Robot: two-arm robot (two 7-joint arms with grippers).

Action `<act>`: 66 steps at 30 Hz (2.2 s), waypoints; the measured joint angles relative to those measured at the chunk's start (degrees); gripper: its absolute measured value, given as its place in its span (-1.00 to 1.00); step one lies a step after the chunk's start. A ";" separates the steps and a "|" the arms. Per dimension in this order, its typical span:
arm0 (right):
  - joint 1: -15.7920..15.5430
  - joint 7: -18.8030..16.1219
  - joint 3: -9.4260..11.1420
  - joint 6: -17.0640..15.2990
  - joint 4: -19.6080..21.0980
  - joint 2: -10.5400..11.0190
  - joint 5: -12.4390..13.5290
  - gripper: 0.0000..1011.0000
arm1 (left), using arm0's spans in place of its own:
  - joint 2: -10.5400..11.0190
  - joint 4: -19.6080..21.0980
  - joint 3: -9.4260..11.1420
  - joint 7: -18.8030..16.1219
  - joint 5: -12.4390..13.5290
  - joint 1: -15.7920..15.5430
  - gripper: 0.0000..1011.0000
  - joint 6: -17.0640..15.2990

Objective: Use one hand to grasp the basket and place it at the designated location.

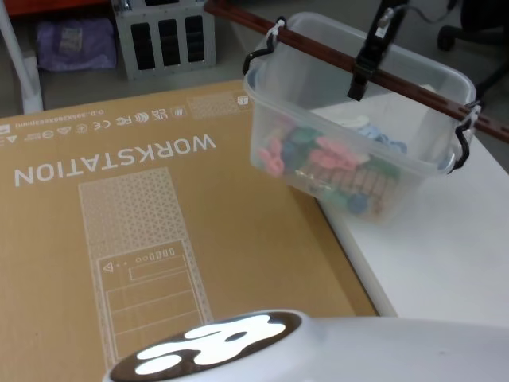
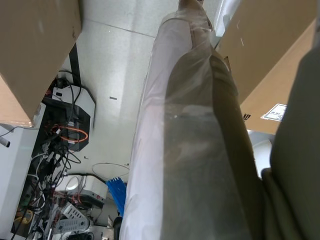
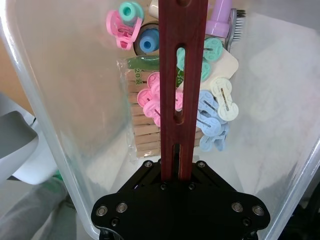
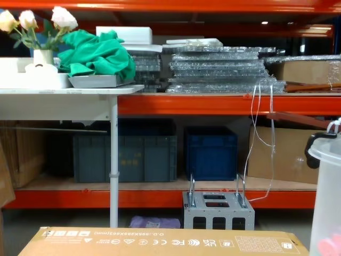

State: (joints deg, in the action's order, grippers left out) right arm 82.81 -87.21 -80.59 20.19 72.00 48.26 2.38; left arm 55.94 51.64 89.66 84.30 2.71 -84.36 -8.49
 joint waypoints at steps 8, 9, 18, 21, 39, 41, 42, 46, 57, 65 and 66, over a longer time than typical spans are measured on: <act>-1.86 1.35 0.82 -1.76 1.87 4.12 -0.15 -1.00 | -0.01 0.03 0.00 0.00 -0.03 0.00 -1.00 0.00; -2.61 1.99 0.98 -2.52 2.66 5.81 -0.14 -1.00 | 0.00 -0.01 0.00 0.00 0.00 0.00 -1.00 0.00; -5.64 4.56 1.79 -5.64 5.54 11.45 -0.05 -1.00 | 0.00 0.01 0.00 0.00 -0.02 0.00 -1.00 0.00; -6.37 5.06 2.14 -6.31 6.26 12.67 0.05 -1.00 | -0.01 0.04 0.00 0.00 -0.01 0.00 -1.00 0.00; -11.27 10.73 3.60 -18.51 16.03 23.74 -0.23 -1.00 | 0.01 -0.02 0.00 0.00 0.01 0.00 -1.00 0.00; -11.94 11.70 3.82 -20.01 16.88 24.81 -0.09 -1.00 | -0.01 0.02 0.00 0.00 -0.02 0.00 -1.00 0.00; -12.17 11.97 3.88 -20.45 17.14 25.15 -0.02 -1.00 | -0.01 0.02 0.00 0.00 -0.01 0.00 -1.00 0.00; -13.19 13.24 4.18 -22.29 18.33 26.50 0.28 -1.00 | -0.01 0.02 0.00 0.00 -0.01 0.00 -1.00 0.00; -16.55 17.02 4.89 -24.98 20.30 28.88 2.56 -1.00 | 0.00 0.03 0.00 0.00 -0.01 0.00 -1.00 0.00; -17.41 17.07 5.09 -25.41 20.08 28.87 2.87 -1.00 | -0.01 0.01 0.00 0.00 -0.01 0.00 -1.00 0.00; -17.40 17.07 5.08 -25.41 20.10 28.88 2.87 -1.00 | -0.01 0.01 0.00 0.00 0.00 0.00 -1.00 0.00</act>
State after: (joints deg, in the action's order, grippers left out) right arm 65.41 -70.13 -75.52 -5.22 92.10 77.14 5.25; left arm 55.93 51.65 89.66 84.30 2.71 -84.36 -8.49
